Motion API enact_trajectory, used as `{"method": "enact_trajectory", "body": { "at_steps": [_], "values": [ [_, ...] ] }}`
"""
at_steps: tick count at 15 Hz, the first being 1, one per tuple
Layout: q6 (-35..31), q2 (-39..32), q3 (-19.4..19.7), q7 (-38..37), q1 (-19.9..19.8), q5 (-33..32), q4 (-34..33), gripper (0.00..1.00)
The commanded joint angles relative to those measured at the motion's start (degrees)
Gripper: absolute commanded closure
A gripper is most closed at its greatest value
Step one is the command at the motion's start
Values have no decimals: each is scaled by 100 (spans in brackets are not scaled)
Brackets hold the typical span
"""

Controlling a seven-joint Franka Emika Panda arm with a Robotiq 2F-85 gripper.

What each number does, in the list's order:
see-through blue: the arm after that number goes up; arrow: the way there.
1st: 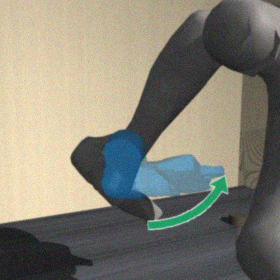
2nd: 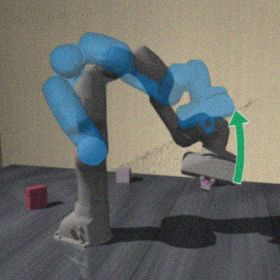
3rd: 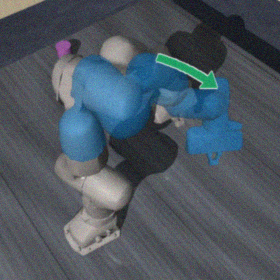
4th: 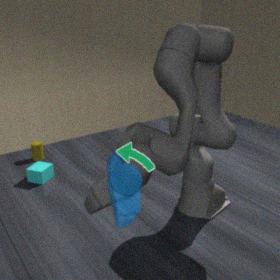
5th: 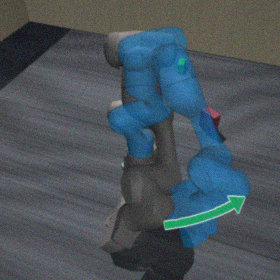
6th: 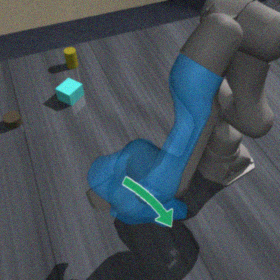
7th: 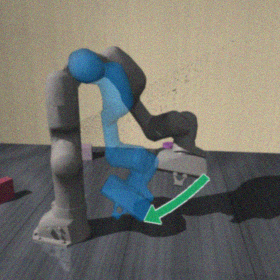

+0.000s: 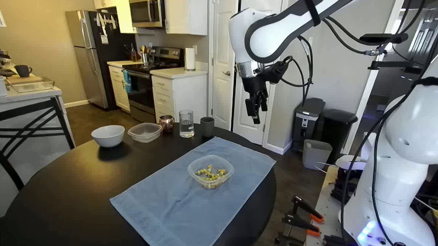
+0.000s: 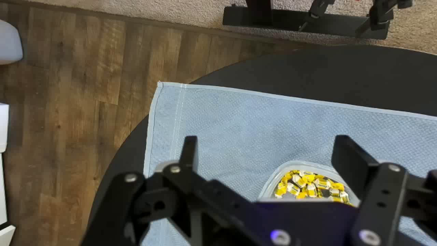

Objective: Pour the contents of the clear bowl onto the table

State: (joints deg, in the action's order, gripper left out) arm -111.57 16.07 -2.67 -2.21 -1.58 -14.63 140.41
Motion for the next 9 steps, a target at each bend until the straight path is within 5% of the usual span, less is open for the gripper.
{"method": "enact_trajectory", "body": {
  "at_steps": [1,6,9],
  "values": [
    [11,-2,45,-11,49,-10,-7,0],
    [11,-2,45,-11,49,-10,-7,0],
    [-256,-768,-59,-153,109,-106,-666,0]
  ]
}}
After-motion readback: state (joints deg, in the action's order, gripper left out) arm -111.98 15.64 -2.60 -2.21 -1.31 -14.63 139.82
